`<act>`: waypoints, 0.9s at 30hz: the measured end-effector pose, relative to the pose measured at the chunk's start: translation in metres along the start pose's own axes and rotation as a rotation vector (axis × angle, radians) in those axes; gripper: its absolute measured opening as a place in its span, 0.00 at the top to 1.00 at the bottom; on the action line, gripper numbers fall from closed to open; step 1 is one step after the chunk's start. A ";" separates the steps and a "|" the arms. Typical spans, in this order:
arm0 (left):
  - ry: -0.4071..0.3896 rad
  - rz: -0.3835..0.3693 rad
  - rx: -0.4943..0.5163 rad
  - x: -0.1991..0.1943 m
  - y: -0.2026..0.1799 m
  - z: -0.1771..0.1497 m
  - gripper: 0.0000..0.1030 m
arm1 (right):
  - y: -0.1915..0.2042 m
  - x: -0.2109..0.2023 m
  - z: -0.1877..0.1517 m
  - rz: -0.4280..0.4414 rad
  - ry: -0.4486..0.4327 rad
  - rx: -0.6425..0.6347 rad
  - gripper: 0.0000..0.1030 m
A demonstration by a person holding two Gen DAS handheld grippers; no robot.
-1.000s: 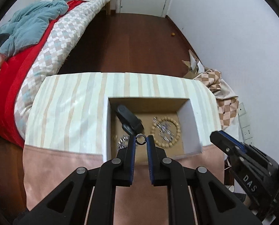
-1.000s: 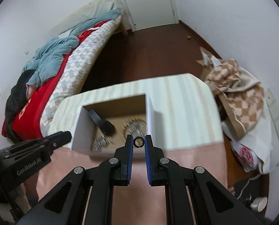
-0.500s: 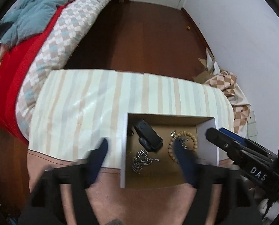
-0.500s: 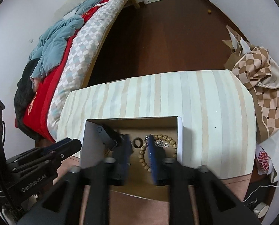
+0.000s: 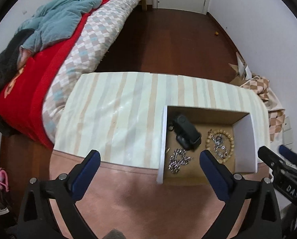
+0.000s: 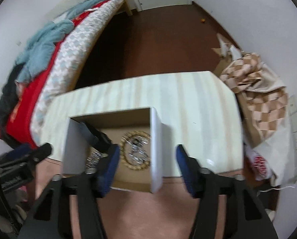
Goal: Organize jewelry
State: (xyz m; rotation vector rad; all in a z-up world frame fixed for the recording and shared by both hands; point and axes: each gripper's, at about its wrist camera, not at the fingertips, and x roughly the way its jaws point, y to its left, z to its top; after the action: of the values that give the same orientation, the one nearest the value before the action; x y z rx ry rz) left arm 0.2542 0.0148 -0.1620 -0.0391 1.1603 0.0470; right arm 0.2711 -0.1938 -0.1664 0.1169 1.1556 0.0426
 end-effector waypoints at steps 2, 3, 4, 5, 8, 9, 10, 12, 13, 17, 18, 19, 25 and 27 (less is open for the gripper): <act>-0.002 0.007 0.005 -0.003 -0.001 -0.008 0.01 | 0.002 -0.003 -0.008 -0.060 -0.007 -0.020 0.09; -0.002 0.006 0.005 -0.005 -0.002 -0.011 0.01 | 0.004 -0.005 -0.012 -0.091 -0.009 -0.030 0.06; -0.004 0.005 0.004 -0.006 -0.002 -0.013 0.01 | 0.003 -0.007 -0.016 -0.109 -0.010 -0.038 0.04; -0.009 0.005 0.005 -0.009 -0.003 -0.017 0.01 | 0.004 -0.009 -0.020 -0.129 -0.013 -0.045 0.03; -0.025 0.003 0.011 -0.019 -0.006 -0.026 0.01 | 0.006 -0.020 -0.030 -0.163 -0.027 -0.052 0.02; -0.034 0.003 0.013 -0.025 -0.007 -0.029 0.01 | 0.006 -0.024 -0.033 -0.167 -0.033 -0.051 0.02; -0.040 0.002 0.014 -0.029 -0.007 -0.031 0.01 | 0.006 -0.030 -0.037 -0.169 -0.043 -0.049 0.02; -0.064 0.002 0.016 -0.043 -0.008 -0.037 0.01 | 0.006 -0.044 -0.045 -0.172 -0.061 -0.047 0.02; -0.072 0.003 0.018 -0.049 -0.009 -0.040 0.01 | 0.008 -0.048 -0.046 -0.175 -0.069 -0.046 0.02; -0.129 -0.003 0.023 -0.080 -0.010 -0.052 0.01 | 0.008 -0.079 -0.060 -0.173 -0.110 -0.040 0.01; -0.144 -0.002 0.022 -0.089 -0.010 -0.055 0.01 | 0.008 -0.090 -0.064 -0.170 -0.124 -0.040 0.01; -0.158 -0.005 0.018 -0.097 -0.010 -0.058 0.01 | 0.008 -0.097 -0.066 -0.170 -0.134 -0.040 0.02; -0.231 -0.020 0.009 -0.147 -0.009 -0.077 0.01 | 0.012 -0.155 -0.085 -0.157 -0.208 -0.038 0.01; -0.259 -0.026 0.014 -0.165 -0.009 -0.084 0.01 | 0.013 -0.179 -0.093 -0.158 -0.240 -0.042 0.01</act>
State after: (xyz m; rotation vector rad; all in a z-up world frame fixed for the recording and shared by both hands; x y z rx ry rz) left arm 0.1118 -0.0020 -0.0439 -0.0344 0.9006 0.0206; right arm 0.1138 -0.1910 -0.0392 -0.0066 0.9204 -0.0853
